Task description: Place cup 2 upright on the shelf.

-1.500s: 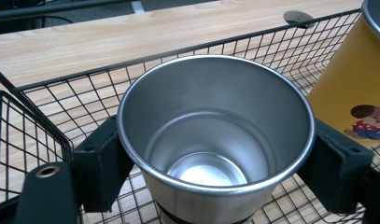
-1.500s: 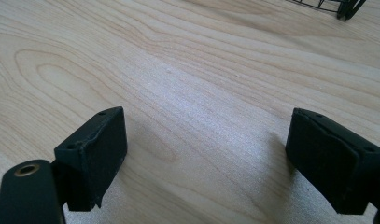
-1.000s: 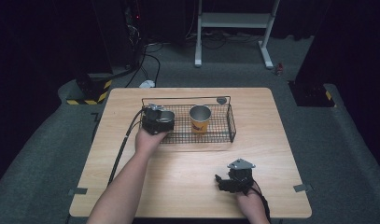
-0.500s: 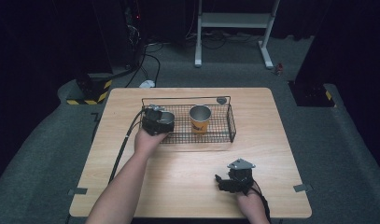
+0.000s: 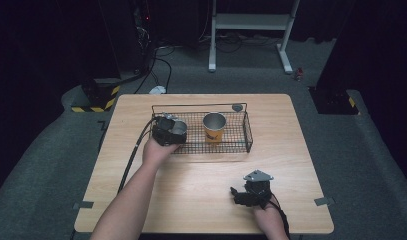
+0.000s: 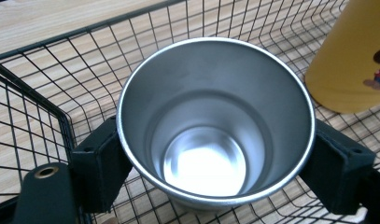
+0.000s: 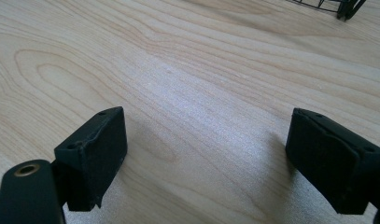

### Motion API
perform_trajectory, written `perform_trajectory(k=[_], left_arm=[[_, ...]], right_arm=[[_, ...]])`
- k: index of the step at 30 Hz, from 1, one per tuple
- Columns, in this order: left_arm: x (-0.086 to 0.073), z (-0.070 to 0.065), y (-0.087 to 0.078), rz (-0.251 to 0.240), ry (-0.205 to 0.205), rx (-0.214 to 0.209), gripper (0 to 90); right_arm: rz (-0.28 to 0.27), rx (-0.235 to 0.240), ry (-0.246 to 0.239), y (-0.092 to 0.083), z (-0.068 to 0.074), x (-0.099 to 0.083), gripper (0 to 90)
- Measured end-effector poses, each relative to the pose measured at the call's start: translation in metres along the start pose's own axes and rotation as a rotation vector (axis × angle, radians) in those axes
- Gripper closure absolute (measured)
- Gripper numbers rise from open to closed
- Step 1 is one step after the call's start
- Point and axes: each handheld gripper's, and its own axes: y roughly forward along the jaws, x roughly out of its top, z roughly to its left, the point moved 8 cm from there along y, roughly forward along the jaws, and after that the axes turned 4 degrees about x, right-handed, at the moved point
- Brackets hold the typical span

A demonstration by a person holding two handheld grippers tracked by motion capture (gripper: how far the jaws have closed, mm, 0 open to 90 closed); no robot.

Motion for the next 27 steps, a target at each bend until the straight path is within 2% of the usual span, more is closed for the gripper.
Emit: perform_trajectory(k=[5, 19, 21, 24, 27], left_arm=[[-0.0019, -0.0002, 0.0014, 0.015, 0.011, 0.004, 18.0], [0.0021, 0.0009, 0.0036, 0.020, -0.029, -0.005, 17.7], [0.0023, 0.0002, 0.0033, 0.021, -0.033, -0.008, 16.3], [0.0020, -0.0006, 0.0023, 0.029, -0.044, -0.035, 14.7], [0.0023, 0.0002, 0.0020, 0.027, -0.051, -0.025, 10.4]], right_arm=[[-0.001, 0.000, -0.002, 0.0001, -0.0001, 0.0001, 12.7], [0.000, 0.000, 0.000, 0.0000, 0.0000, 0.0000, 12.7], [-0.002, 0.000, -0.002, 0.0001, -0.0002, 0.0001, 12.7], [-0.002, 0.000, -0.002, 0.0001, -0.0002, 0.0001, 12.7], [0.000, 0.000, 0.000, 0.0000, 0.0000, 0.0000, 12.7]])
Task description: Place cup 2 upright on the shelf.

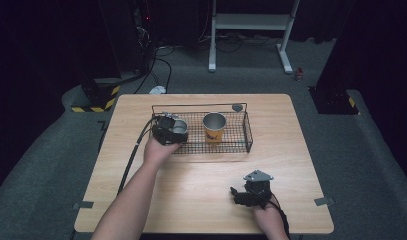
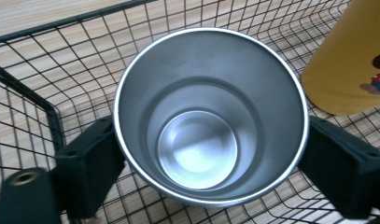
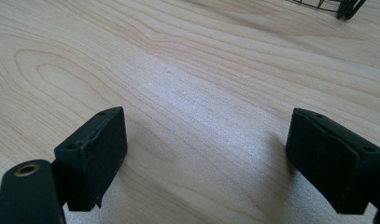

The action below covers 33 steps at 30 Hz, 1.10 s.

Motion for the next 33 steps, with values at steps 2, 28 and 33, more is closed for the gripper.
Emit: perform_trajectory(k=[2, 28, 33], left_arm=[[0.000, 0.001, 0.000, 0.001, -0.001, 0.004, 8.8], [0.011, 0.006, -0.021, -0.087, 0.002, -0.008, 2.7], [0.013, 0.006, -0.025, -0.103, -0.003, -0.010, 2.7]], right_arm=[[-0.001, 0.000, -0.001, 0.000, 0.000, 0.000, 12.7], [0.000, 0.000, 0.000, 0.000, 0.000, 0.000, 12.7], [0.001, 0.000, 0.004, 0.000, 0.000, 0.000, 12.7]])
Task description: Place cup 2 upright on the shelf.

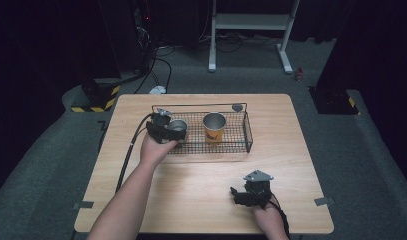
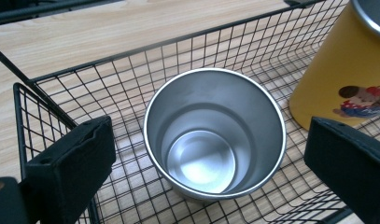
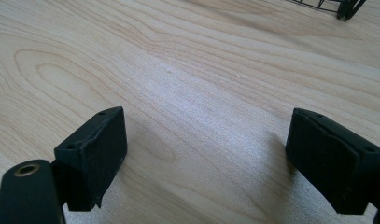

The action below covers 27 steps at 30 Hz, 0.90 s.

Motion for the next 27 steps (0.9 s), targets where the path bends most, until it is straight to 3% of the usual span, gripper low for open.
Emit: perform_trajectory(k=[27], left_arm=[[0.006, -0.012, -0.016, -0.083, 0.010, -0.060, 3.7]], right_arm=[[0.000, 0.000, 0.000, 0.000, 0.000, 0.000, 12.7]])
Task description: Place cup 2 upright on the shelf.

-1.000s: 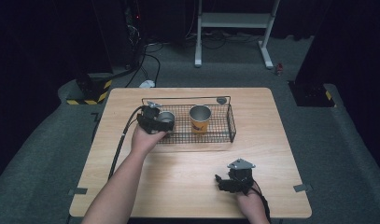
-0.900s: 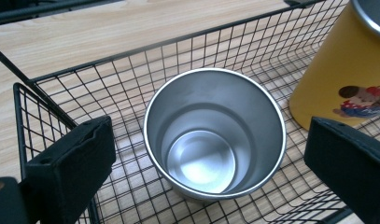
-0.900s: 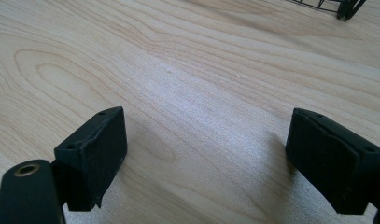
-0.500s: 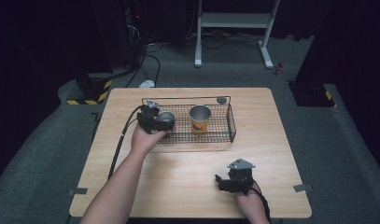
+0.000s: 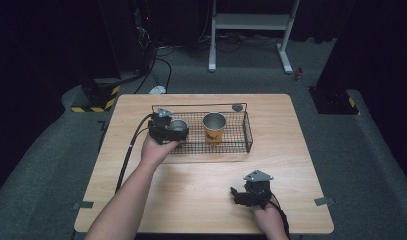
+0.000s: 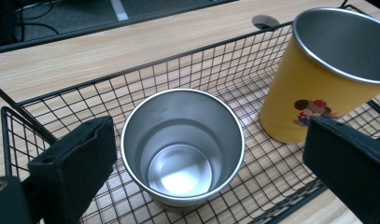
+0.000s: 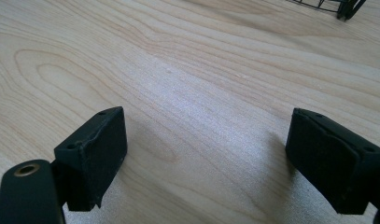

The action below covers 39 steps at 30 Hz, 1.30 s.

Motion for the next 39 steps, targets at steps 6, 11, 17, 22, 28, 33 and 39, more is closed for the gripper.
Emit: perform_trajectory(k=[6, 11, 17, 22, 28, 33, 39], left_arm=[[-0.007, 0.002, -0.006, -0.008, -0.007, -0.008, 4.2], [-0.015, 0.005, -0.015, -0.017, -0.013, -0.021, 4.5], [-0.025, 0.006, -0.028, -0.030, -0.016, -0.036, 5.4], [-0.032, 0.007, -0.041, -0.047, -0.021, -0.058, 6.0], [-0.043, 0.010, -0.059, -0.080, -0.043, -0.073, 6.6], [-0.056, 0.014, -0.075, -0.099, -0.053, -0.084, 7.4], [-0.084, 0.014, -0.089, -0.085, -0.058, -0.095, 7.4]], right_arm=[[0.000, 0.000, -0.002, 0.000, 0.000, 0.000, 12.7], [0.000, 0.000, -0.001, 0.000, 0.000, 0.000, 12.7], [0.000, -0.001, -0.003, 0.000, 0.000, 0.000, 12.6], [-0.001, -0.001, -0.002, 0.000, 0.000, 0.000, 12.6], [-0.001, -0.001, -0.001, 0.000, 0.000, 0.000, 12.6], [-0.001, -0.001, -0.001, 0.000, 0.000, 0.000, 12.6], [-0.001, -0.001, -0.001, 0.000, 0.000, 0.000, 12.6]])
